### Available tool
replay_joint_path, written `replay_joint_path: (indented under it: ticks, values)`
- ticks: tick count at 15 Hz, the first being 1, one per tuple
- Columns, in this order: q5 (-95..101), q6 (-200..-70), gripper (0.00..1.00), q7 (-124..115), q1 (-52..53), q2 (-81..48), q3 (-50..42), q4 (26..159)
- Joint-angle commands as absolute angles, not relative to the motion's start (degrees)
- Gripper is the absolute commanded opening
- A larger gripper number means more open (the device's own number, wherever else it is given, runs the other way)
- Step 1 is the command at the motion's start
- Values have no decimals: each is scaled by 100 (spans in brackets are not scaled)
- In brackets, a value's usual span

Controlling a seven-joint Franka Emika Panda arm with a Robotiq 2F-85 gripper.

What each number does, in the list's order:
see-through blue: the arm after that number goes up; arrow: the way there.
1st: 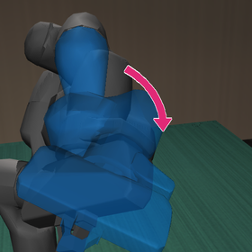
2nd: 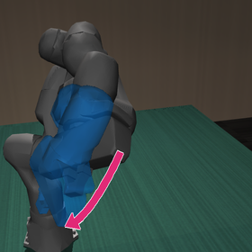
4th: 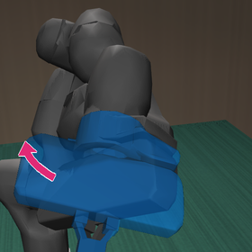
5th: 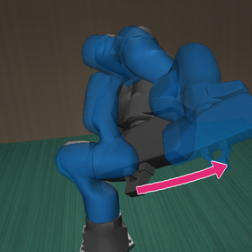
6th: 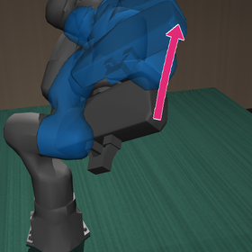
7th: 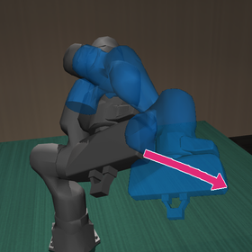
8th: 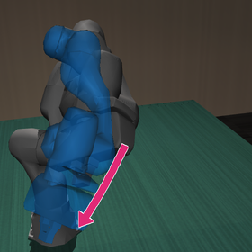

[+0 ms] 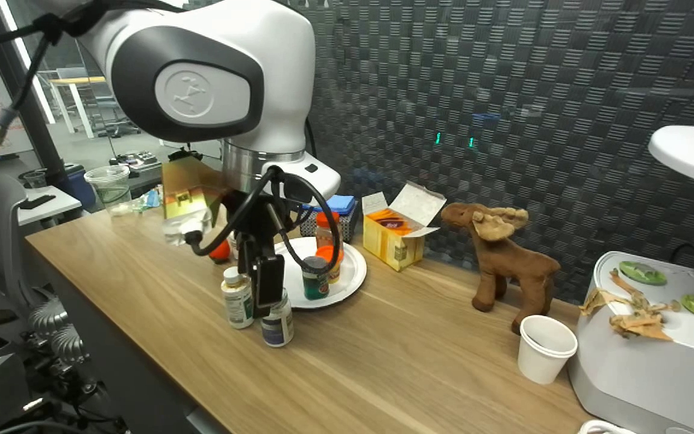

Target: Put all the objects around the white plate into the white plate

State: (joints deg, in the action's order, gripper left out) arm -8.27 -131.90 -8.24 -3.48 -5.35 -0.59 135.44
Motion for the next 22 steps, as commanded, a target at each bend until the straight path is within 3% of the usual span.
replay_joint_path:
  ticks: [1,5,6,7,14,22]
  values:
    - [-833,-13085,100,-881,-311,-723,-148,13263]
    - [-890,-13057,100,-832,-318,-942,-167,13048]
    - [-900,-13048,93,-821,-321,-994,-170,12997]
    - [-894,-13029,74,-822,-321,-1034,-172,12956]
    - [-890,-12939,20,-978,-312,-837,-205,13104]
    - [107,-12730,19,-1049,-87,46,-96,13017]
